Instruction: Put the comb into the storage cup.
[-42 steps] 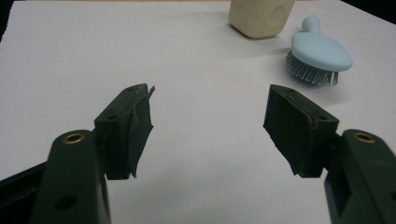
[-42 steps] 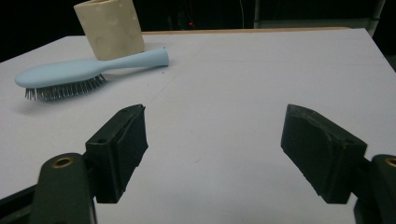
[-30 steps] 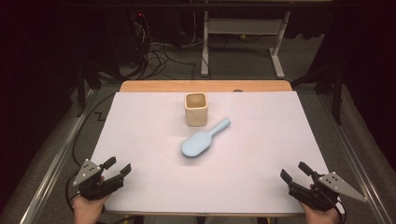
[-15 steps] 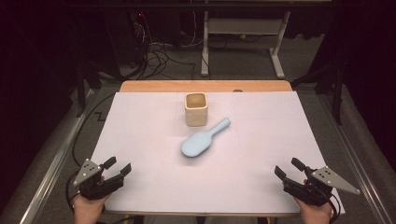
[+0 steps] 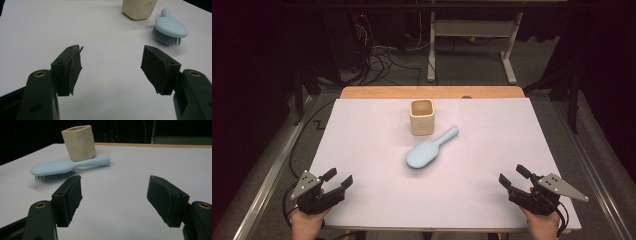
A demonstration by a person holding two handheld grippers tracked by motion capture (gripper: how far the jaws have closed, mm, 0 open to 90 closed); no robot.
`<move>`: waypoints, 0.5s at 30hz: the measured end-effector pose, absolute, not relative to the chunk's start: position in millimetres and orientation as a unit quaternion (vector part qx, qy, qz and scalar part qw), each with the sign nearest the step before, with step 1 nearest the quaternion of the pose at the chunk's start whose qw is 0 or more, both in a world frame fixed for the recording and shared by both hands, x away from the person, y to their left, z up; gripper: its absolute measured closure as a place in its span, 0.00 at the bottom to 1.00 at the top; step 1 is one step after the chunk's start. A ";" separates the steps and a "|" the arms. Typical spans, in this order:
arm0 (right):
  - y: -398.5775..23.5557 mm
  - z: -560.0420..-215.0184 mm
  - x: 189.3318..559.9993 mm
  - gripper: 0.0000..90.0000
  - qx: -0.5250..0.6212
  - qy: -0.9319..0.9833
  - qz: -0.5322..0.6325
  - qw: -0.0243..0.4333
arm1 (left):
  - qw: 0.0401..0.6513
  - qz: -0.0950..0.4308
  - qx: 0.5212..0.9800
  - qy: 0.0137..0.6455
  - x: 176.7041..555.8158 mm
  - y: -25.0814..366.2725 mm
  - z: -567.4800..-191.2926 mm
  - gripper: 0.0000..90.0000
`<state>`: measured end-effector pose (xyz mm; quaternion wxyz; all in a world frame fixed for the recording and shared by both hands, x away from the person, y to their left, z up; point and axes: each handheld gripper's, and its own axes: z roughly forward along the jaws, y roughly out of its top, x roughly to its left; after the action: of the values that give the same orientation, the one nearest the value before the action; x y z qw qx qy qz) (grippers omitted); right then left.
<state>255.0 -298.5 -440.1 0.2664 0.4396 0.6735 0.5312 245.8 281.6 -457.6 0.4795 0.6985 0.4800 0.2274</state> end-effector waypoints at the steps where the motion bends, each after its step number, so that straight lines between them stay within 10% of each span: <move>1: -297.5 -439.8 255.7 0.32 0.439 0.674 0.531 0.266 | 0.480 0.227 0.698 0.480 245.9 281.6 -457.7 0.37; 15: -281.7 -435.3 266.7 0.33 0.421 0.683 0.536 0.262 | 0.479 0.227 0.700 0.479 245.8 280.9 -457.8 0.37</move>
<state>266.7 -281.7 -435.3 0.2620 0.4213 0.6832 0.5358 245.8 280.9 -457.8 0.4792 0.6995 0.4792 0.2268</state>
